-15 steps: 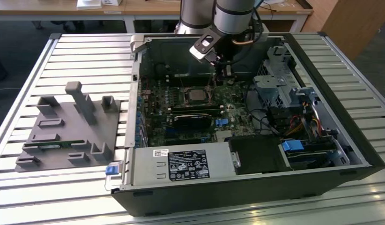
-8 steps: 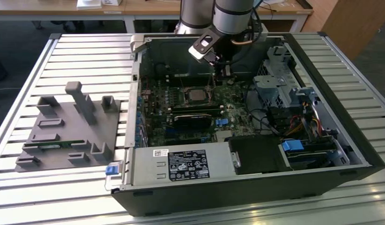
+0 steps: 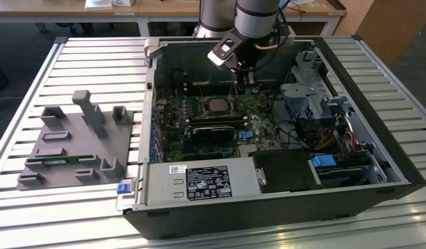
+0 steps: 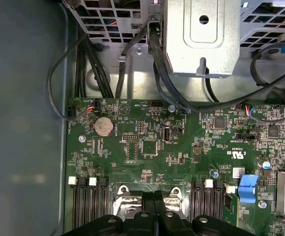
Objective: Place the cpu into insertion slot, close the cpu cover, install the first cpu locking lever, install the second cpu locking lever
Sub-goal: 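Close the cpu cover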
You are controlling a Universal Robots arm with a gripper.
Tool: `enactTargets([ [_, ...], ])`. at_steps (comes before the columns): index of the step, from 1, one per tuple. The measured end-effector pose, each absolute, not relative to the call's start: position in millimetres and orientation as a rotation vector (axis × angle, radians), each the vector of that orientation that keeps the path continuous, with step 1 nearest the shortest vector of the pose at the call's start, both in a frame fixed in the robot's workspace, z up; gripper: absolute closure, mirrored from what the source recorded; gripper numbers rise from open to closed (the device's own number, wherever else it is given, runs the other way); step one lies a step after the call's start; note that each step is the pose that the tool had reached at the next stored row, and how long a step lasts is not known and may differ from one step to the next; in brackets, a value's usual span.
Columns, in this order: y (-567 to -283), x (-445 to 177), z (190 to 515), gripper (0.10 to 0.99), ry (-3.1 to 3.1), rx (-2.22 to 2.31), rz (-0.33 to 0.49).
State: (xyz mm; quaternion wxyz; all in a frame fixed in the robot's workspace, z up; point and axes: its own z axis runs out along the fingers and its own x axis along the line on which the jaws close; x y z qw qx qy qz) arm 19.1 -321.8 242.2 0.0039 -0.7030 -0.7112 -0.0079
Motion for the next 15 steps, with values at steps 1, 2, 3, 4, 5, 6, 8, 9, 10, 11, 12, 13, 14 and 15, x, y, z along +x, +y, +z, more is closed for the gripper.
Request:
enactTargets([
  [1, -321.8, 18.8, 242.2, 0.98, -2.229, -2.203, -0.025],
  [2, -321.8, 18.5, 242.2, 0.98, -2.229, -2.203, -0.025],
  [3, -321.8, 18.3, 242.2, 0.98, -2.229, -2.203, -0.025],
  [4, -321.8, 18.0, 242.2, 0.98, -2.229, -2.203, -0.025],
  [5, -321.8, 17.7, 242.2, 0.98, -2.229, -2.203, -0.025],
  [6, -321.8, 17.5, 242.2, 0.98, -2.229, -2.203, -0.025],
  [8, -321.8, 16.9, 242.2, 0.98, -2.229, -2.203, -0.025],
  [9, -321.8, 16.7, 242.2, 0.98, -2.229, -2.203, -0.025],
  [10, -321.8, 16.4, 242.2, 0.98, -2.229, -2.203, -0.025],
  [11, -321.8, 16.1, 242.2, 0.98, -2.229, -2.203, -0.025],
  [12, -321.8, 15.8, 242.2, 0.98, -2.229, -2.203, -0.025],
  [13, -321.8, 15.5, 242.2, 0.98, -2.229, -2.203, -0.025],
  [14, -321.8, 15.2, 242.2, 0.98, -2.229, -2.203, -0.025],
  [15, -321.8, 14.8, 242.2, 0.98, -2.229, -2.203, -0.025],
])
